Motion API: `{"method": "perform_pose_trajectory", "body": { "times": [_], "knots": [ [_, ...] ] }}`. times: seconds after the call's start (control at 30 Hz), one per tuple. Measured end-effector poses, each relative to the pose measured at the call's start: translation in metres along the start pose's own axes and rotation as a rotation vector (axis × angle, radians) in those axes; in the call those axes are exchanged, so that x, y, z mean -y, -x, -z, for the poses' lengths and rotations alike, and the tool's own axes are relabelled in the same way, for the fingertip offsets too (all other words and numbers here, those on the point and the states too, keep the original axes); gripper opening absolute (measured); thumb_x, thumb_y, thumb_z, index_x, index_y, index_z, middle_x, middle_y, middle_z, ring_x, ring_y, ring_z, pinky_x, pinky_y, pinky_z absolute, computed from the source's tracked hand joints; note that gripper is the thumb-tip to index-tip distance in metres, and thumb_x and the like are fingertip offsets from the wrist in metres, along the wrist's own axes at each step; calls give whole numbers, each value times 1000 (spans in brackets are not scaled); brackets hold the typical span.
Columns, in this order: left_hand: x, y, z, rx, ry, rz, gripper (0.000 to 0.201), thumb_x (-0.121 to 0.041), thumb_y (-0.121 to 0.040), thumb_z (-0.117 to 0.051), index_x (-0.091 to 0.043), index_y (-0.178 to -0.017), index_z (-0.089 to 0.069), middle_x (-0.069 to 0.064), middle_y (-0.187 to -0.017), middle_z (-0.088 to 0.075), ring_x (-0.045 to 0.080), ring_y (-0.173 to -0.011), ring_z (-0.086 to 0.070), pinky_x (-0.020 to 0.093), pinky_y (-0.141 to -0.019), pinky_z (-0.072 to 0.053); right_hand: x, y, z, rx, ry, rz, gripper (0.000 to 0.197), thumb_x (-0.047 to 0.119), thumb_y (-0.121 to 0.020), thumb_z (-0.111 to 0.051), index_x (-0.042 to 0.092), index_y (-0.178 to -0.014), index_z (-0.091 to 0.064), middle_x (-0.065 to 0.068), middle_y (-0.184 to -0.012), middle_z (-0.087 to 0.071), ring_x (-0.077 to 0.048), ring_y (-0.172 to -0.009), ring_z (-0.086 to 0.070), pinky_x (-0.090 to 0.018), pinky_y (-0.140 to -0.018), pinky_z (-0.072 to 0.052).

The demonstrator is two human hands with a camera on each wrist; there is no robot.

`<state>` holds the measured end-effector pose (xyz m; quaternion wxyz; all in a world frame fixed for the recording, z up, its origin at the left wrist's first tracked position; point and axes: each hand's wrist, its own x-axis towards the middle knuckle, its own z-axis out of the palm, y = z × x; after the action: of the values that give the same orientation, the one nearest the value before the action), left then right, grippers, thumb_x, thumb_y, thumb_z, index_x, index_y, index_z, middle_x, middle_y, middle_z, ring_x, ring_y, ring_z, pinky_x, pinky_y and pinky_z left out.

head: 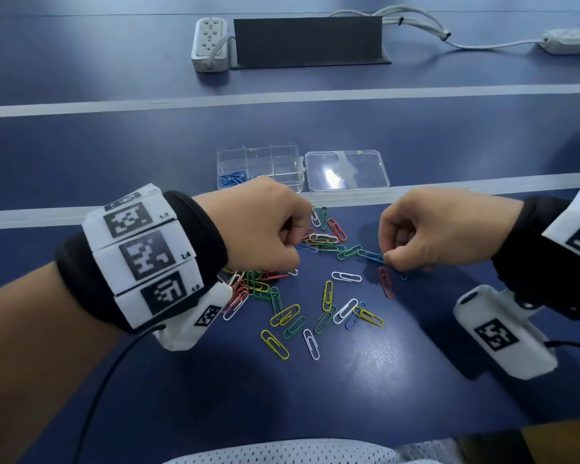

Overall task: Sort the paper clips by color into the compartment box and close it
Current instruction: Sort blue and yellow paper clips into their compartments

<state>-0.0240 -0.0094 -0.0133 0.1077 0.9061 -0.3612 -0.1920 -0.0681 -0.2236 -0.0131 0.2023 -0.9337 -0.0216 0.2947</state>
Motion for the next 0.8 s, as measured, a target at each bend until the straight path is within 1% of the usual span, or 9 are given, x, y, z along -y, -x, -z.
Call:
{"method": "perform_pose_trajectory", "body": {
  "times": [0.1, 0.17, 0.27, 0.4, 0.47, 0.57, 0.63, 0.7, 0.8],
  "knots": [
    [11, 1, 7, -57, 25, 52, 15, -20, -67, -62, -23, -60, -49, -8, -52, -51, -3, -55, -49, 7, -48, -32, 10, -4, 12, -1, -99, 52, 10, 6, -69, -61, 17, -69, -63, -1, -56, -66, -7, -41, -53, -18, -51, -44],
    [19, -1, 15, -114, 33, 101, 10, -19, -67, -62, -21, -64, -53, -8, -54, -52, 0, -51, -48, 6, -51, -32, 22, -12, 21, -19, -147, 100, 16, 2, -71, -60, 16, -78, -65, 0, -59, -64, -7, -41, -53, -16, -50, -44],
    [30, -7, 27, -199, 30, 158, 6, -17, -70, -62, -21, -72, -58, -9, -58, -53, 2, -54, -46, 14, -55, -35, 44, -30, 34, -70, -173, 167, 26, 8, -72, -57, 18, -92, -70, -4, -64, -64, -8, -43, -53, -18, -54, -47],
    [42, -23, 35, -269, 3, 247, 5, -19, -75, -59, -18, -78, -64, -12, -61, -50, 18, -69, -47, 23, -69, -35, 75, -60, 41, -122, -235, 159, 28, 3, -79, -55, 15, -99, -71, 1, -57, -58, -5, -39, -53, -15, -47, -51],
    [45, -30, 35, -261, 22, 304, 5, -20, -77, -59, -17, -78, -64, -10, -62, -50, 18, -74, -49, 24, -70, -35, 88, -75, 40, -145, -250, 123, 29, 3, -78, -55, 14, -99, -72, -2, -59, -59, -10, -45, -58, -20, -57, -58],
    [47, -35, 33, -266, 82, 379, 12, -21, -78, -59, -14, -82, -68, -1, -71, -58, 20, -76, -52, 24, -69, -36, 105, -88, 39, -210, -225, 73, 28, 7, -72, -57, 20, -88, -75, -3, -68, -67, -21, -74, -73, -37, -82, -59],
    [49, -35, 33, -266, 150, 410, 18, -19, -80, -59, -14, -92, -71, 1, -78, -62, 19, -77, -53, 25, -70, -39, 112, -91, 40, -226, -213, 46, 25, 9, -75, -59, 21, -90, -76, -2, -80, -73, -17, -82, -73, -35, -86, -58],
    [52, -33, 34, -267, 250, 424, 25, -15, -82, -57, -16, -104, -67, -1, -79, -63, 18, -75, -57, 26, -72, -44, 118, -93, 41, -255, -183, 14, 25, 10, -77, -61, 20, -95, -75, 0, -87, -75, -12, -78, -71, -28, -82, -57],
    [53, -28, 36, -296, 453, 417, 41, -10, -84, -54, -16, -125, -53, 4, -88, -69, 21, -74, -67, 35, -82, -55, 123, -96, 39, -247, -167, -16, 23, 10, -78, -63, 14, -98, -74, -3, -95, -76, -16, -90, -72, -35, -88, -57]
  ]
}}
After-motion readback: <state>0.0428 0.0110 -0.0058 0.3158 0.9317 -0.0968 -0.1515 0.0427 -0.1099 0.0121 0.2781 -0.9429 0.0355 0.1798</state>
